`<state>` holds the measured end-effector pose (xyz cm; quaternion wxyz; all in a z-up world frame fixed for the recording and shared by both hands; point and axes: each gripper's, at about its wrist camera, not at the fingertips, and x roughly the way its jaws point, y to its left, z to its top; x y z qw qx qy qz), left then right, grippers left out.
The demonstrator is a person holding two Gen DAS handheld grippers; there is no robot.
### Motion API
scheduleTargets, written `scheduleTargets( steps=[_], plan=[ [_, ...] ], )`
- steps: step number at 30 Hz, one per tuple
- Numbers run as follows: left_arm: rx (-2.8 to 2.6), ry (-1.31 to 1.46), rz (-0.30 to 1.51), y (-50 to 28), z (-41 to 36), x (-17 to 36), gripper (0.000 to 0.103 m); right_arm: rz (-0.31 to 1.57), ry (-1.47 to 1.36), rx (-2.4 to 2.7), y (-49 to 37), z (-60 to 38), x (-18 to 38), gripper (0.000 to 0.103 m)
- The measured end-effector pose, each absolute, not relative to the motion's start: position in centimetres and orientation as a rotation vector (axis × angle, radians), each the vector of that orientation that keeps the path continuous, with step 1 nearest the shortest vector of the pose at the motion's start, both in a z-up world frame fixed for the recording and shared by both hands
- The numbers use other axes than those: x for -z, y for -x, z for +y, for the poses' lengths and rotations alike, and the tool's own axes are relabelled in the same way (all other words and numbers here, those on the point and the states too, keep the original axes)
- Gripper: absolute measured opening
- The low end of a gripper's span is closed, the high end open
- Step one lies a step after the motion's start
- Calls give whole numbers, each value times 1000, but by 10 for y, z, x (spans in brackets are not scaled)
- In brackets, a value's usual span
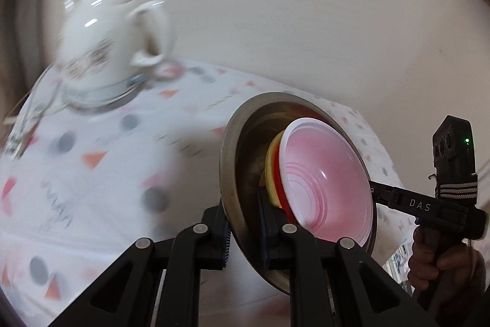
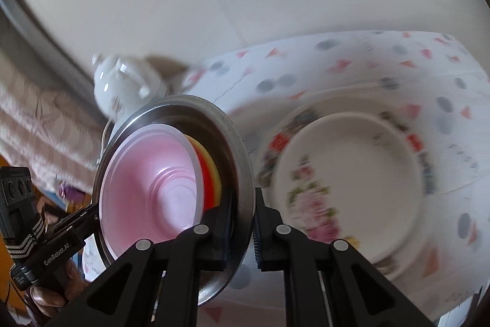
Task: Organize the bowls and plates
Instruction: 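Lift the nested steel bowl with the right gripper and carry it over the plate stack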
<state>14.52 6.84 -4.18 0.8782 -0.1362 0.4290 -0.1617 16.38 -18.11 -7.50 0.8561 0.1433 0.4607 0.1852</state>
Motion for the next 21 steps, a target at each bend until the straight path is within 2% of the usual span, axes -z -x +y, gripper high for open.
scheduleTargets(
  steps=[10,21],
  plan=[
    [446,260,973,-194,-13,48,16,936,-320,-242,-179,-260,59,11],
    [445,240,1105,-212,-56,88,17,1035,-388,-210,-201,-308,103,12]
  ],
)
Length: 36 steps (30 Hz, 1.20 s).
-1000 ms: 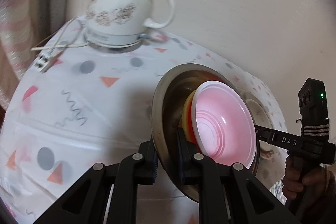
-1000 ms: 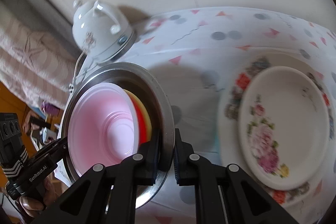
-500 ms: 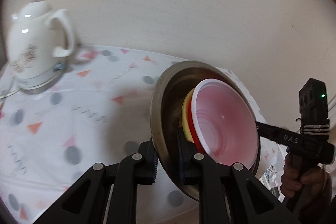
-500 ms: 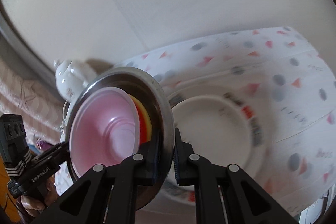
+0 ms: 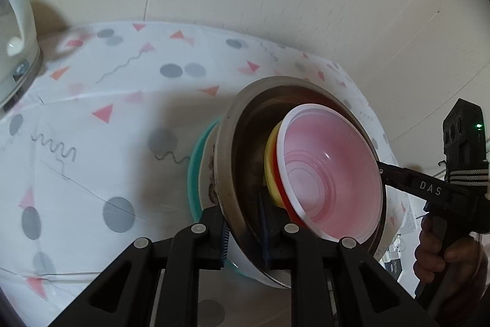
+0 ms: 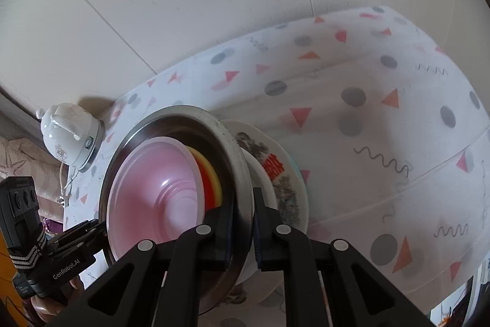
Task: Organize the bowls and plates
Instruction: 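Lift the nested steel bowl with the right gripper and carry it over the plate stack, then lower the nested steel bowl onto the plate stack with the right gripper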
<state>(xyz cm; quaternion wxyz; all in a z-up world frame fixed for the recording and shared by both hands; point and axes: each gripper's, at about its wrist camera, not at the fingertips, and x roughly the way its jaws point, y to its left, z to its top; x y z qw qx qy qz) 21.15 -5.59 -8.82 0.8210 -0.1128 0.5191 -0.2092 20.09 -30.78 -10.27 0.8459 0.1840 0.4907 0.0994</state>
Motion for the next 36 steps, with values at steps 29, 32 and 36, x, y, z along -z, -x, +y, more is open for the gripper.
scheduleTargets(
  steps=[29,32,36],
  plan=[
    [375,141,1071,-203,-70,88,19,1006,-332,-162,-183,-315,106,11],
    [381,138,1066,-202,-69,87,20,1005,-336,-158,-184,-315,106,11],
    [384,123,1058,-200,-69,85,20,1010,-351,-150,-186,-315,108,11]
  ],
)
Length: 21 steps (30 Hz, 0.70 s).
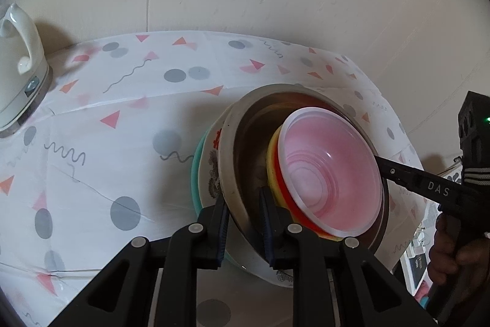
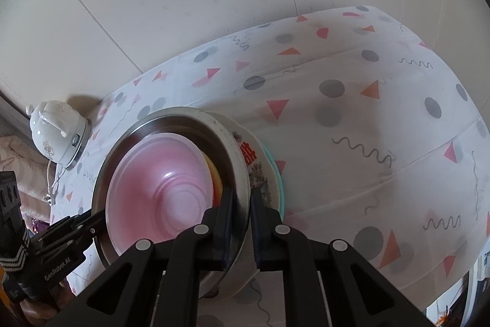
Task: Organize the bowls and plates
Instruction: 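Lower the nested steel bowl onto the plate stack with the right gripper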
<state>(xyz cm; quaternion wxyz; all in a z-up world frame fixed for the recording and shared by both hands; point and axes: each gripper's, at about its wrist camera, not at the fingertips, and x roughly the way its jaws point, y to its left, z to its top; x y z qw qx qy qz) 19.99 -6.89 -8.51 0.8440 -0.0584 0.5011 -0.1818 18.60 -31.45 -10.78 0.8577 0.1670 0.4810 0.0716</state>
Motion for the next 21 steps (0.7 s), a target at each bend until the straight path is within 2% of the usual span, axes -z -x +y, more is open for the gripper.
scheduleTargets(
  steps=[10,17,21],
  plan=[
    [400,123,1038,-195,-64,80,20,1033,-355,-125,-185,-311,110,12],
    [406,114,1000,-184,-55,70,20,1028,-385,-76,-180,-313,108,21],
    [400,112,987,-177,-48,67,20,999,-416,-48,-173,-314,103,22]
  ],
)
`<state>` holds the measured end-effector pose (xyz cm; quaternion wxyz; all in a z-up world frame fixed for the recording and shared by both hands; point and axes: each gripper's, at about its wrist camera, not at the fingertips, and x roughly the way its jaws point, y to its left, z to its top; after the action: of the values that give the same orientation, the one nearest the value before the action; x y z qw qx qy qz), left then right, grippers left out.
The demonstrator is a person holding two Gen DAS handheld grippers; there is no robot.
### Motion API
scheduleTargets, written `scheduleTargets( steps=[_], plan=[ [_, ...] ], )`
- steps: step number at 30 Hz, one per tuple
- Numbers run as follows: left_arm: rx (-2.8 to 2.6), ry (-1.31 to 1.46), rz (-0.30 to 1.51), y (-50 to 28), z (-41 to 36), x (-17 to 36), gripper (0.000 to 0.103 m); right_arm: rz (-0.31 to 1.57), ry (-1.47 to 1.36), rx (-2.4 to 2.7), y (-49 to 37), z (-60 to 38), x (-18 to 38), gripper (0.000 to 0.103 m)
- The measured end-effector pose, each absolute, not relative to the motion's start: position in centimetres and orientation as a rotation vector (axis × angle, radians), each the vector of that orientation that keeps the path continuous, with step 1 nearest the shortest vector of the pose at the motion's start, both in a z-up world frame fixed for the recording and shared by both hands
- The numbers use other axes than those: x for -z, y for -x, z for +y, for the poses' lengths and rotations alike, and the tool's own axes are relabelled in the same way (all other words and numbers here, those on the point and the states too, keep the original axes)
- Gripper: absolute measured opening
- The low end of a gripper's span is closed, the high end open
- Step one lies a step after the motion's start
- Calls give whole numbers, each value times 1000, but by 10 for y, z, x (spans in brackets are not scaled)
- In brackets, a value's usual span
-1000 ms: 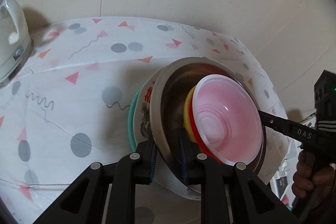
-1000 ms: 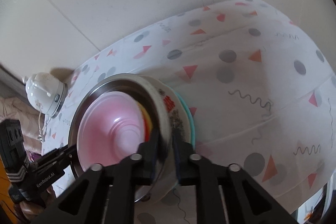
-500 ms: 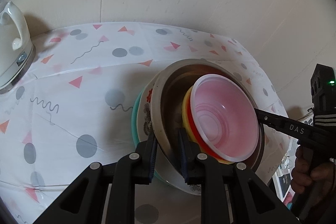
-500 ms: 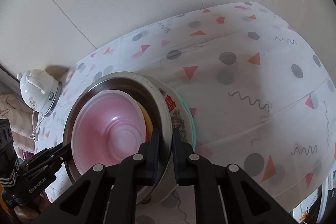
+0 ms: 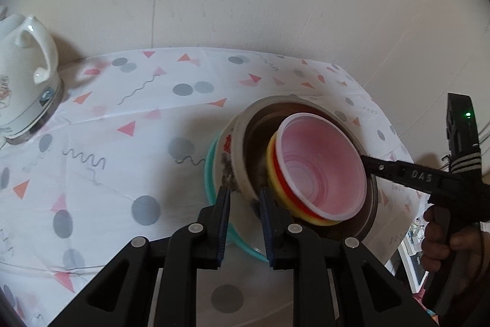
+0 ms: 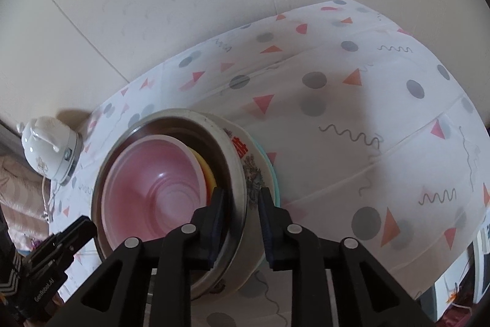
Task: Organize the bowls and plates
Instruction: 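Lower the nested steel bowl onto the plate stack with the right gripper, then open the right gripper and release the steel bowl rim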
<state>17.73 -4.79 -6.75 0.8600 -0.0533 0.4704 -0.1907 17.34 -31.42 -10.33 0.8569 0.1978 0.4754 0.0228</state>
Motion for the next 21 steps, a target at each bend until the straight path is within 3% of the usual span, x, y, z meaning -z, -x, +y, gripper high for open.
scheduleTargets(
  steps=[10,17,21],
  plan=[
    [384,112,991,-158,-27,68,21,942,-444,2,-146,-309,95,23],
    [362,99,984,-139,-20,69,35,927,-379,28,-111,-291,93,31],
    [324,81,959,-125,-24,65,52,914,-306,50,-97,-282,94,33]
  ],
)
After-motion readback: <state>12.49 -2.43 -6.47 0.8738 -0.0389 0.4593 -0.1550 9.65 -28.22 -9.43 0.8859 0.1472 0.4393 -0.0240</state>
